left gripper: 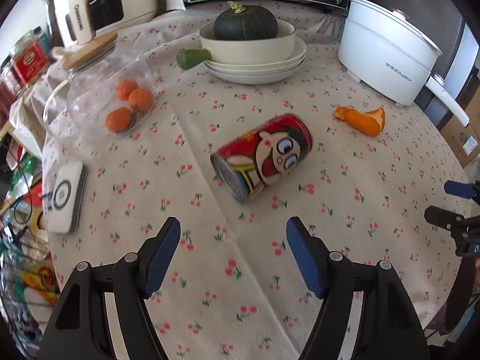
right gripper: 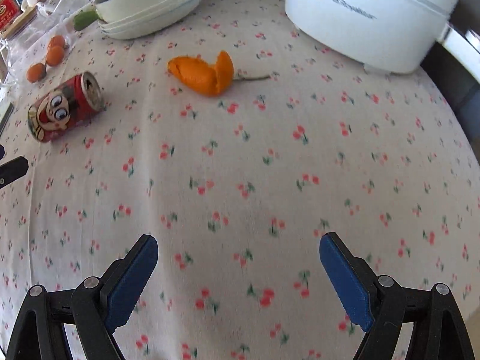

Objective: Collect trash
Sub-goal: 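Grasp the orange peel with the right tool while the left tool grasps the lying red can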

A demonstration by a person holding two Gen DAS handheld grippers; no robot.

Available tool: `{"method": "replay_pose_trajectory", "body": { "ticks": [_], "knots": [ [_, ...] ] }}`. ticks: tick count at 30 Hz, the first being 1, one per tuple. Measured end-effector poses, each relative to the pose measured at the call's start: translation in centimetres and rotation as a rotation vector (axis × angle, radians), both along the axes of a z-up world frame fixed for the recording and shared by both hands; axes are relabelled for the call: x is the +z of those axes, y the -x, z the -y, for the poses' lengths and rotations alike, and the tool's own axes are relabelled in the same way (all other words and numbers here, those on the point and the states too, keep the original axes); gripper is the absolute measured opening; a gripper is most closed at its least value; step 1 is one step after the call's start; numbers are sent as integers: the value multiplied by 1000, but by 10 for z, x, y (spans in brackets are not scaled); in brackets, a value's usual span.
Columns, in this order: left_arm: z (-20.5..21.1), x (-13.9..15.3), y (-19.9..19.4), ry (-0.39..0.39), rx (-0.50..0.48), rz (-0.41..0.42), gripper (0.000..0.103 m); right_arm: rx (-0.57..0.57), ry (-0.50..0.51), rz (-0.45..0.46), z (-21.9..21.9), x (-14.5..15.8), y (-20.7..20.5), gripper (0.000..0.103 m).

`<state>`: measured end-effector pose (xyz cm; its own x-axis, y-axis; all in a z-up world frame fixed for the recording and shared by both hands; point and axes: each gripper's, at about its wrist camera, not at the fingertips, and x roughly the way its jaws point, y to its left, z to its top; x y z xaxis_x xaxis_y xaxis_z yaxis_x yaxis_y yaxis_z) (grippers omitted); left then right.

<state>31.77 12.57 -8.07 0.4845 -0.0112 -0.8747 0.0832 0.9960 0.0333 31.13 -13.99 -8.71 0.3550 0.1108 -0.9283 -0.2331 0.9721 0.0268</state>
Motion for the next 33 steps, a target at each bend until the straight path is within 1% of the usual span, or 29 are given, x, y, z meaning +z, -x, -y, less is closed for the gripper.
{"method": "replay_pose_trajectory", "body": {
  "ticks": [4, 9, 11, 13, 14, 15, 16, 17, 18, 19, 21, 22, 24, 27, 33],
  "knots": [
    [-2, -6, -33, 2, -87, 30, 75, 25, -12, 58, -12, -4, -46, 91],
    [2, -17, -56, 57, -185, 29, 76, 55, -41, 85, -25, -20, -86, 91],
    [4, -23, -63, 75, -206, 20, 76, 83, -35, 100, -32, -27, -96, 91],
    [4, -26, -67, 97, -205, 16, 76, 105, -18, 112, -38, -35, -102, 90],
    [3, -27, -68, 112, -203, 19, 76, 110, -31, 124, -39, -37, -103, 89],
    [3, -27, -70, 128, -202, 23, 76, 110, -55, 134, -39, -37, -104, 86],
    [4, -27, -68, 142, -200, 32, 75, 107, -61, 146, -39, -37, -105, 85],
    [4, -26, -69, 154, -196, 39, 75, 107, -64, 158, -40, -37, -105, 80],
    [4, -26, -68, 162, -188, 45, 72, 112, -72, 167, -41, -36, -105, 73],
    [5, -26, -68, 169, -178, 46, 70, 120, -76, 172, -42, -35, -104, 68],
    [7, -25, -65, 172, -159, 49, 67, 140, -77, 171, -44, -32, -100, 42],
    [9, -26, -62, 166, -147, 50, 66, 149, -71, 163, -46, -31, -99, 38],
    [13, -25, -54, 148, -126, 49, 63, 153, -70, 136, -45, -29, -93, 34],
    [17, -23, -40, 142, -87, 33, 60, 152, -52, 118, -41, -26, -77, 33],
    [25, -17, 2, 134, -9, -3, 60, 142, -36, 85, -24, -22, -29, 33]
  ]
}}
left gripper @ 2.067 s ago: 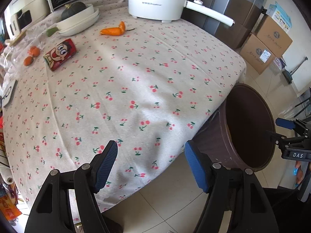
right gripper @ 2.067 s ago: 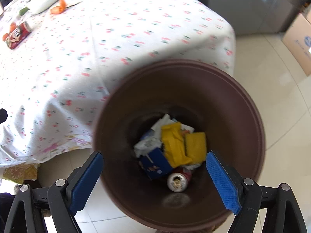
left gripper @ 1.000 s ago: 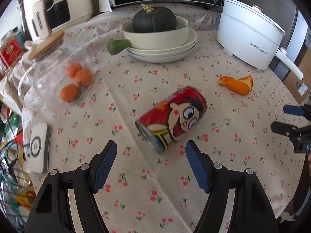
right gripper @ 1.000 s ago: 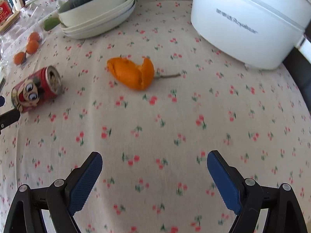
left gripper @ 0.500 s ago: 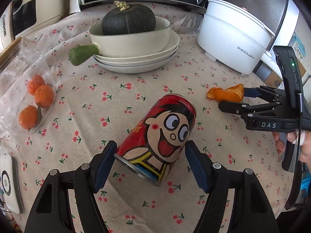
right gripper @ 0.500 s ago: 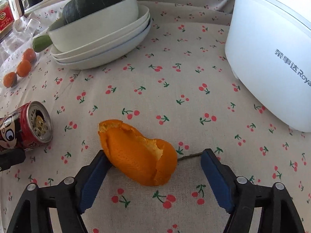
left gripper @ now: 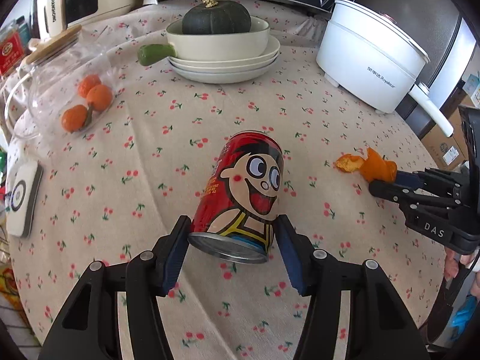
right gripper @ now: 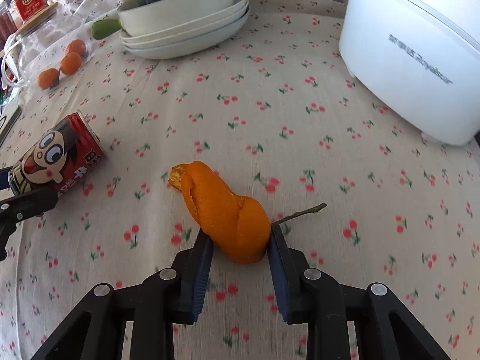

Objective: Collect trash
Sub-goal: 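Grasp the orange peel with the right tool while the left tool grasps the lying red can, then carry the orange peel and red can over the bin and open both tools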

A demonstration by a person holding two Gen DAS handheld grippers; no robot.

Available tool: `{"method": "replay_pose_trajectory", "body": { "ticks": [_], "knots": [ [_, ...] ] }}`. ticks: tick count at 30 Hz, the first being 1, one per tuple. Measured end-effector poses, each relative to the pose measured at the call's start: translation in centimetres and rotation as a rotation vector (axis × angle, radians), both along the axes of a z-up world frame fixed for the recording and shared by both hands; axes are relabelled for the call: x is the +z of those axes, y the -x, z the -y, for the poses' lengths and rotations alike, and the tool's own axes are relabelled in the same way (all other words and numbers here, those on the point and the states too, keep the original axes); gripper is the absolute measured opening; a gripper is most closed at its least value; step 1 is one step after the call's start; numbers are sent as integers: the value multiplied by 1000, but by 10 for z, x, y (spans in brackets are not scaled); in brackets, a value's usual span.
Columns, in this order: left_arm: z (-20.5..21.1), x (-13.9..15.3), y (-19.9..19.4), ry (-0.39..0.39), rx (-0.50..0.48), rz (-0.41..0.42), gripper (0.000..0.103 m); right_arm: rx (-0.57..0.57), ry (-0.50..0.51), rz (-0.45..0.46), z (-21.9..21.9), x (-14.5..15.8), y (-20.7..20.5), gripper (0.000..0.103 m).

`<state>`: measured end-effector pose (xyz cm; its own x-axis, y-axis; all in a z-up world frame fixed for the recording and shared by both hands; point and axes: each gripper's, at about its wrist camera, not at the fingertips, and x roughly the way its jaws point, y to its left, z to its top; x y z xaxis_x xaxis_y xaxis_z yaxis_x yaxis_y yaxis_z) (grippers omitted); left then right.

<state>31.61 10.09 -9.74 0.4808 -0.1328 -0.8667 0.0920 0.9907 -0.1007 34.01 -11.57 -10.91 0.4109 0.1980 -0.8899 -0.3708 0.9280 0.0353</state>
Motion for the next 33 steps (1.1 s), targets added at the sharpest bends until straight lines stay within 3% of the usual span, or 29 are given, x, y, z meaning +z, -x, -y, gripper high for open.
{"method": "replay_pose_trajectory", "body": {
  "ticks": [14, 22, 26, 33],
  "knots": [
    [21, 27, 103, -30, 60, -26, 59, -42, 4, -29, 48, 31, 123, 33],
    [33, 44, 151, -17, 59, -13, 58, -102, 14, -96, 75, 29, 185, 33],
    [38, 46, 170, -18, 57, -13, 58, -160, 21, -149, 91, 27, 204, 33],
    [62, 51, 185, -4, -5, 5, 58, -190, -23, -153, 110, 33, 225, 33]
  ]
}}
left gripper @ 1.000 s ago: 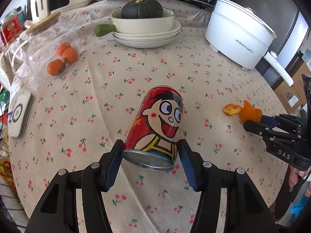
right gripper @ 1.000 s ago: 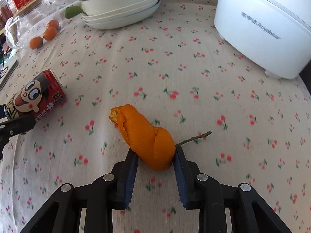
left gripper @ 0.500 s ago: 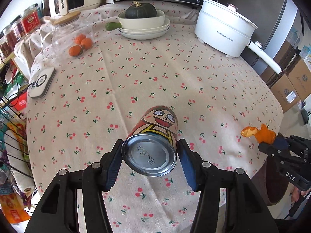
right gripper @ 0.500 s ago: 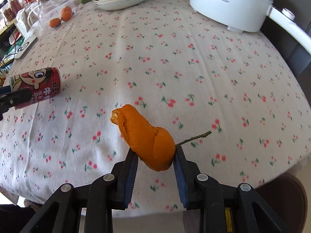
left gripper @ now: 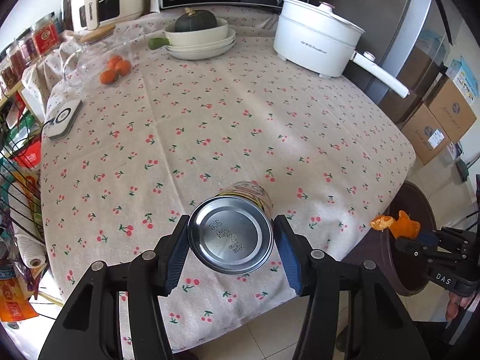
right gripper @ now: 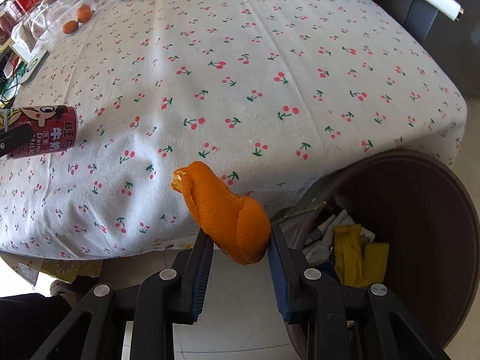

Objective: Collect trash
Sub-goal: 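Carry the orange peel and red can over the bin and open both tools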

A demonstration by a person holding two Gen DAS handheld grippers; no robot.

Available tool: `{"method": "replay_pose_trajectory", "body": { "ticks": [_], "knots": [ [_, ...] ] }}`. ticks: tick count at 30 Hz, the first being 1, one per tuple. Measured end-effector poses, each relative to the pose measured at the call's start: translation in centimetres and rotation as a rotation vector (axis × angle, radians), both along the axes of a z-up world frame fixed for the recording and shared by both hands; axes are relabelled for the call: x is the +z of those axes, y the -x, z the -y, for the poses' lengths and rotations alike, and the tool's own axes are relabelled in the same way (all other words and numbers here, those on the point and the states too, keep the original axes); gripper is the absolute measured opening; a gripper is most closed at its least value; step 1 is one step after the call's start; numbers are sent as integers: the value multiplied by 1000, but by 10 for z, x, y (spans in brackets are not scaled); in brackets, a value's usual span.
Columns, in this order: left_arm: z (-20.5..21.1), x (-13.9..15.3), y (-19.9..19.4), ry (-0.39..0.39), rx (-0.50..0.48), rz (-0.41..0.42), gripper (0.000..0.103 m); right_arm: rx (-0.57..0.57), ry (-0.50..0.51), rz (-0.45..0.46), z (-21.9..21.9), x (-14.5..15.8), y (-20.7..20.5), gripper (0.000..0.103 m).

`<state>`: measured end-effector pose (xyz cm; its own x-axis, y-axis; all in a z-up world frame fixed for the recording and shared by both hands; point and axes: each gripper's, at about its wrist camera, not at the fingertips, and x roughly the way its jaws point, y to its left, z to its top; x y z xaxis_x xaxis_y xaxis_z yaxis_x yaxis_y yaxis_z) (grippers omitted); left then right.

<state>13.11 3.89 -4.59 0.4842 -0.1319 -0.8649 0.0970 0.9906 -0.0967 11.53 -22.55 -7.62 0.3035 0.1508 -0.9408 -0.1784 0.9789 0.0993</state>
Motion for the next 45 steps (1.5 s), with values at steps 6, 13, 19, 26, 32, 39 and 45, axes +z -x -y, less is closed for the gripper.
{"method": "replay_pose_trajectory", "body": {
  "ticks": [6, 13, 19, 26, 32, 39, 45],
  "knots": [
    [45, 6, 5, 20, -96, 9, 58, -28, 0, 20, 23, 5, 11, 33],
    [115, 5, 13, 37, -236, 5, 58, -103, 15, 6, 66, -1, 20, 33],
    [167, 8, 20, 36, -332, 33, 55, -164, 24, -5, 104, -7, 33, 33],
    [208, 3, 23, 76, -399, 29, 55, -238, 34, -26, 148, -13, 45, 33],
    [235, -5, 28, 121, -462, 5, 55, -277, 34, -36, 170, -16, 54, 34],
    [249, -16, 29, 73, -500, -3, 66, -293, 39, -46, 184, -20, 58, 34],
    [234, -17, 24, 49, -461, -4, 76, -292, 43, -51, 182, -21, 55, 35]
  ]
}}
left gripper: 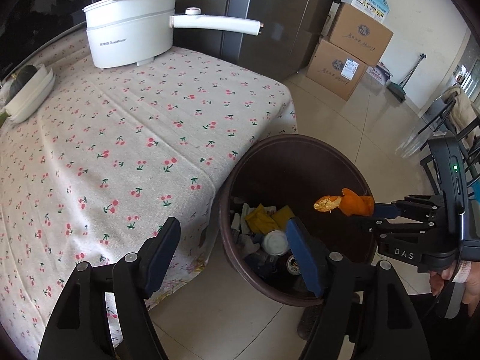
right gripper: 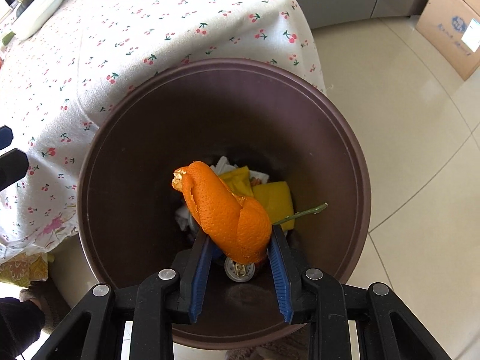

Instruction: Collect trash

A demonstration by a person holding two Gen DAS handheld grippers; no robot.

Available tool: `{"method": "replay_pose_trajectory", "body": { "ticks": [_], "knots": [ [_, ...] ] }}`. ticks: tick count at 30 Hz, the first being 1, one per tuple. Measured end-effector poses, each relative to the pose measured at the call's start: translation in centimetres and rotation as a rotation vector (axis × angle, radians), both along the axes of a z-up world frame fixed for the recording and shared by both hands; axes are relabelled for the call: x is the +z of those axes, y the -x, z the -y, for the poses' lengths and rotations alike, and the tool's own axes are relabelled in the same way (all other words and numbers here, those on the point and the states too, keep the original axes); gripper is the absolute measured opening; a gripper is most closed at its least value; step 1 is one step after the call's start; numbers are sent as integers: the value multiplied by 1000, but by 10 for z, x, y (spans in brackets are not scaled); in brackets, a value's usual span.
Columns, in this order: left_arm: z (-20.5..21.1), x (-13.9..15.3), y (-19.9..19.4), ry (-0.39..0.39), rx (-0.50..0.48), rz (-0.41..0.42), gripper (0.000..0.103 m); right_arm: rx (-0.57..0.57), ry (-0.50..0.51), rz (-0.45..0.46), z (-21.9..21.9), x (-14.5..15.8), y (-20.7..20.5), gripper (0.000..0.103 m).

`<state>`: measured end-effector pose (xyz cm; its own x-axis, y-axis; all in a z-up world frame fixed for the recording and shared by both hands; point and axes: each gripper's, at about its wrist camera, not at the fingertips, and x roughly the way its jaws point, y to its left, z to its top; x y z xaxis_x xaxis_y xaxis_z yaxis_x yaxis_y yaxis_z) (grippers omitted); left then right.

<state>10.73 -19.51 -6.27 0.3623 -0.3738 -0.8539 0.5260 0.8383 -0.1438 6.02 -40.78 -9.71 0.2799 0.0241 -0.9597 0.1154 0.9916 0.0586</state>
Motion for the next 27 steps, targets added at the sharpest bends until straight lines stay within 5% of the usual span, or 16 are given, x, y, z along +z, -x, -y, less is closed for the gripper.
{"method": "replay_pose_trajectory", "body": {
  "ticks": [6, 7, 9, 14, 21, 27],
  "knots": [
    [-23, 1, 1, -38, 63, 2, 77, 1, 1, 10, -9, 2, -5, 41],
    [-27, 1, 2, -46, 74, 5, 78, -7, -6, 11, -10, 3, -5, 48],
    [-35, 3, 5, -71, 99, 20, 78, -23, -28, 13, -12, 4, -6, 83],
    [-55, 2, 16, -201, 181, 70, 78, -17, -17, 33, -28, 13, -6, 88],
    [-103, 8, 43, -167, 331, 36, 80, -3, -20, 84, -71, 30, 10, 93],
    [-133, 20, 81, -180, 414, 109, 88, 50, -4, 202, -119, 58, 40, 96]
  ]
}}
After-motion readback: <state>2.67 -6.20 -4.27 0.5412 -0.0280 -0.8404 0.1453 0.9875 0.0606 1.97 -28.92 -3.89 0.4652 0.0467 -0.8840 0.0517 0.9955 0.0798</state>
